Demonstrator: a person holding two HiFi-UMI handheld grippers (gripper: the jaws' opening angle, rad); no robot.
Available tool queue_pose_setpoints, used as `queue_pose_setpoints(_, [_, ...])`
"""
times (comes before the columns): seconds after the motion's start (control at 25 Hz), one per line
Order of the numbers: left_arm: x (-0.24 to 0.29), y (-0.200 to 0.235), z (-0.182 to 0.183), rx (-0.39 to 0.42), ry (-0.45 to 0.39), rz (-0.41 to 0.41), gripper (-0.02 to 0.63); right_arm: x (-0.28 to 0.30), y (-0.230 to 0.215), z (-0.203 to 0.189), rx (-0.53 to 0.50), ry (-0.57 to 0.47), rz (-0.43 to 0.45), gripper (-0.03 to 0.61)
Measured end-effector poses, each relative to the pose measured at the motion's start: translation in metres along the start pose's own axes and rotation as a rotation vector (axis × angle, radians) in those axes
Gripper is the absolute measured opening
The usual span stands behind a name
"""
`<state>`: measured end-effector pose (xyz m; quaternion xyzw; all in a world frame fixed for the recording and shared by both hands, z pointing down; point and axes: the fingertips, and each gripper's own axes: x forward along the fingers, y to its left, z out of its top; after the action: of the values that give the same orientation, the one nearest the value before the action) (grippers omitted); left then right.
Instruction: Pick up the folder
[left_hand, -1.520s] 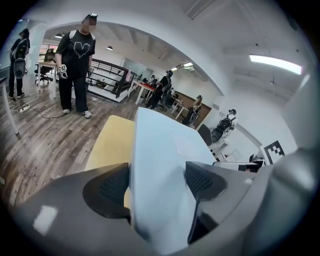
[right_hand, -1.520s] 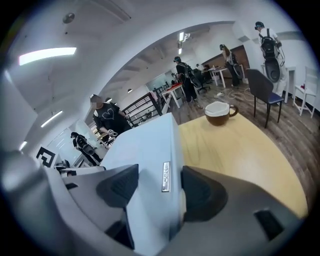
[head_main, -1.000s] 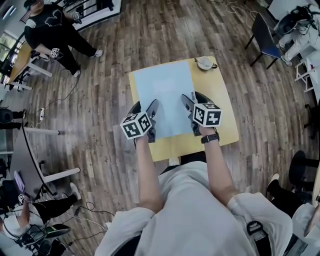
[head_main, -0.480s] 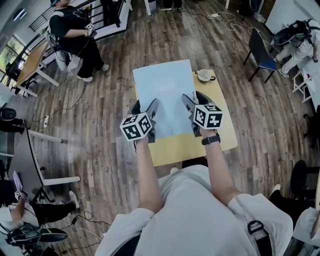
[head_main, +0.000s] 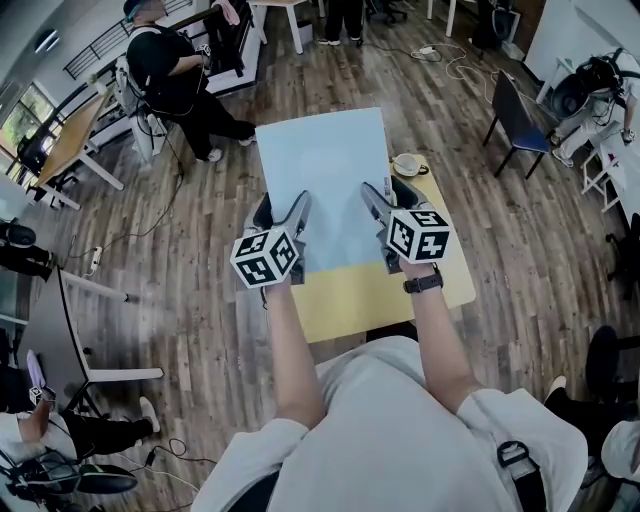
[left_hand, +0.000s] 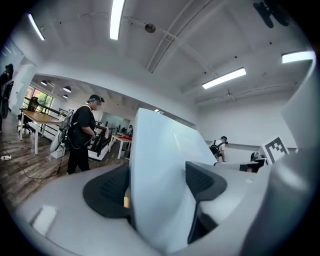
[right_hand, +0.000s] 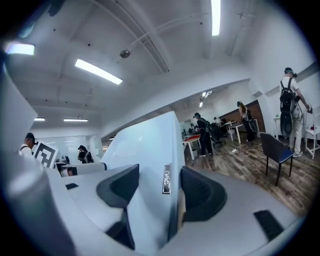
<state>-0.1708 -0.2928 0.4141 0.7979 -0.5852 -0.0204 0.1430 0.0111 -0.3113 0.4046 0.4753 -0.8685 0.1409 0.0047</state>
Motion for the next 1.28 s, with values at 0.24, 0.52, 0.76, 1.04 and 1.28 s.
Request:
queue_pose_setpoints(0.24, [-0.009, -0.007, 0.032, 0.054, -0.079, -0.027, 0.362, -0.008, 0.013, 0.028, -0.042, -0.066, -0.006, 0.279])
queue_pose_setpoints(0.52, [-0.014, -0.018, 0.063, 0.109, -0.158, -0.058, 0.362, -0.016, 0.019, 0.055, -0.073, -0.129, -0.013, 0.278])
queue_pose_setpoints(0.76, [-0.021, -0.031, 0.092, 0.135, -0.243, -0.096, 0.362, -0.032, 0.029, 0.088, -0.134, -0.195, -0.011, 0.273])
queue_pose_setpoints(1.04, [-0.024, -0.042, 0.099, 0.149, -0.26, -0.109, 0.362, -0.042, 0.026, 0.096, -0.153, -0.213, -0.03, 0.272])
queue_pose_setpoints(1.28, [-0.016, -0.041, 0.091, 0.13, -0.234, -0.103, 0.362, -0.038, 0.021, 0.093, -0.164, -0.193, -0.041, 0.272])
